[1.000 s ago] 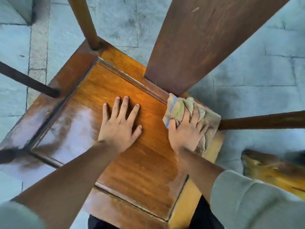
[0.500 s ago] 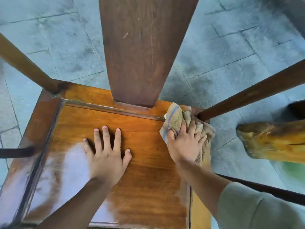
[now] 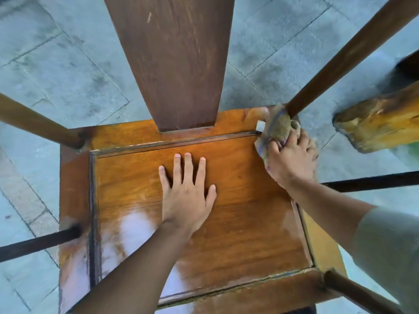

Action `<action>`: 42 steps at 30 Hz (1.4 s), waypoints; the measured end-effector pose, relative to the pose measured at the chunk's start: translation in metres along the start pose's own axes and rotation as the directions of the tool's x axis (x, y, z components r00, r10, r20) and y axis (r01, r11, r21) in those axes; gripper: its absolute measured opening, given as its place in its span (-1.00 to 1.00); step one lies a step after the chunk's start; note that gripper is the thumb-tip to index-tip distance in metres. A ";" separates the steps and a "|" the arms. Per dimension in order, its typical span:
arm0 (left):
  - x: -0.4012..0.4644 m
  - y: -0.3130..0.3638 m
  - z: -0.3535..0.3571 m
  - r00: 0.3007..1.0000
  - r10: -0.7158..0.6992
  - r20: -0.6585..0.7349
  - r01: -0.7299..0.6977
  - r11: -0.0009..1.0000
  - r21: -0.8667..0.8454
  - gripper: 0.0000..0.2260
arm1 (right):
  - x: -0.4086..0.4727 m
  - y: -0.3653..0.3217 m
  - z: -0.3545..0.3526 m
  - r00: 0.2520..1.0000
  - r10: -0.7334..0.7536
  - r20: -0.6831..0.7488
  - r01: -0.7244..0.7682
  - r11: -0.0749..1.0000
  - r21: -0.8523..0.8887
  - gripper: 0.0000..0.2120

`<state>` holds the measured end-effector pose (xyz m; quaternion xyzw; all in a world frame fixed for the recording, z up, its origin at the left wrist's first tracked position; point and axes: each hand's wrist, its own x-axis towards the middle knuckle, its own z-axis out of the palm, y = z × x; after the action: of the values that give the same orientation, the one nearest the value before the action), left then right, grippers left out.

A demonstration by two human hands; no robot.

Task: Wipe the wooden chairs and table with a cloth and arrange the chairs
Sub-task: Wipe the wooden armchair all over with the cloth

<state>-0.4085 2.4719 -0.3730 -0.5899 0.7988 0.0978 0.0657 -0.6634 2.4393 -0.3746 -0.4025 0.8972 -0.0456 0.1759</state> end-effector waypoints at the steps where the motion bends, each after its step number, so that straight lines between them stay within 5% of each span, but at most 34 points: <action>1: -0.001 -0.009 0.001 1.000 0.018 -0.009 -0.018 1.000 0.006 -0.37 | -0.002 -0.005 0.002 1.000 0.024 0.008 -0.024 1.000 0.001 -0.28; 4: -0.004 -0.027 0.007 0.998 0.053 -0.026 -0.052 0.998 0.034 -0.40 | -0.038 -0.016 0.021 0.999 -0.030 0.011 0.031 0.997 -0.076 -0.30; 10: -0.014 -0.024 0.010 0.998 0.054 -0.015 -0.054 0.998 0.029 -0.42 | -0.184 0.027 0.044 0.905 -0.380 0.192 0.399 0.914 -0.071 -0.32; 13: -0.008 -0.008 0.000 1.000 0.024 -0.014 -0.024 1.000 -0.009 -0.41 | -0.195 0.076 0.028 0.996 0.032 0.089 -0.027 0.998 -0.059 -0.28; 16: -0.012 0.006 -0.004 0.999 0.015 -0.043 -0.018 0.998 -0.065 -0.43 | -0.160 0.103 0.006 0.883 0.468 0.010 -0.468 0.881 0.069 -0.31; 19: -0.029 0.016 0.002 0.989 0.140 -0.054 -0.142 0.989 -0.045 -0.45 | -0.116 0.098 -0.005 0.815 0.579 -0.040 -0.570 0.811 0.132 -0.33; 24: -0.045 0.006 0.016 0.983 0.167 -0.071 -0.168 0.986 -0.006 -0.46 | -0.136 0.090 0.014 0.933 0.352 -0.070 -0.352 0.936 0.019 -0.31; 27: -0.062 0.004 0.021 0.977 0.208 -0.048 -0.206 0.978 0.035 -0.46 | -0.208 0.097 0.038 0.999 0.052 -0.010 -0.052 0.994 -0.094 -0.31; 30: -0.086 0.006 0.017 0.970 0.241 -0.020 -0.239 0.969 0.060 -0.46 | -0.275 0.115 0.049 0.929 -0.353 0.115 0.368 0.918 -0.151 -0.43; 33: -0.115 0.009 0.018 0.968 0.252 0.012 -0.252 0.964 0.082 -0.46 | -0.273 0.140 0.036 0.813 -0.541 0.215 0.576 0.802 -0.159 -0.39; 35: -0.127 0.013 0.019 0.975 0.222 0.006 -0.222 0.973 0.067 -0.46 | -0.241 0.142 0.023 0.866 -0.478 0.149 0.499 0.848 -0.178 -0.34; 37: -0.138 0.019 0.020 0.984 0.176 -0.008 -0.175 0.983 0.048 -0.46 | -0.208 0.125 0.013 0.978 -0.203 0.051 0.207 0.973 -0.102 -0.30; 39: -0.155 0.020 0.024 0.995 0.099 -0.013 -0.098 0.995 0.027 -0.46 | -0.195 0.098 0.021 1.000 0.023 0.021 -0.022 0.999 -0.025 -0.33; 40: -0.167 0.017 0.027 0.998 0.057 -0.007 -0.057 0.998 0.010 -0.46 | -0.200 0.085 0.028 0.999 0.028 0.028 -0.027 0.999 -0.027 -0.36; 42: -0.188 0.005 0.031 1.000 -0.023 0.014 0.023 1.000 -0.014 -0.48 | -0.227 0.069 0.046 0.982 -0.185 0.034 0.188 0.979 -0.076 -0.40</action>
<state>-0.3583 2.6555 -0.3614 -0.5988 0.7908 0.1067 0.0684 -0.5564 2.6563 -0.3701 -0.4919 0.8542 -0.0213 0.1668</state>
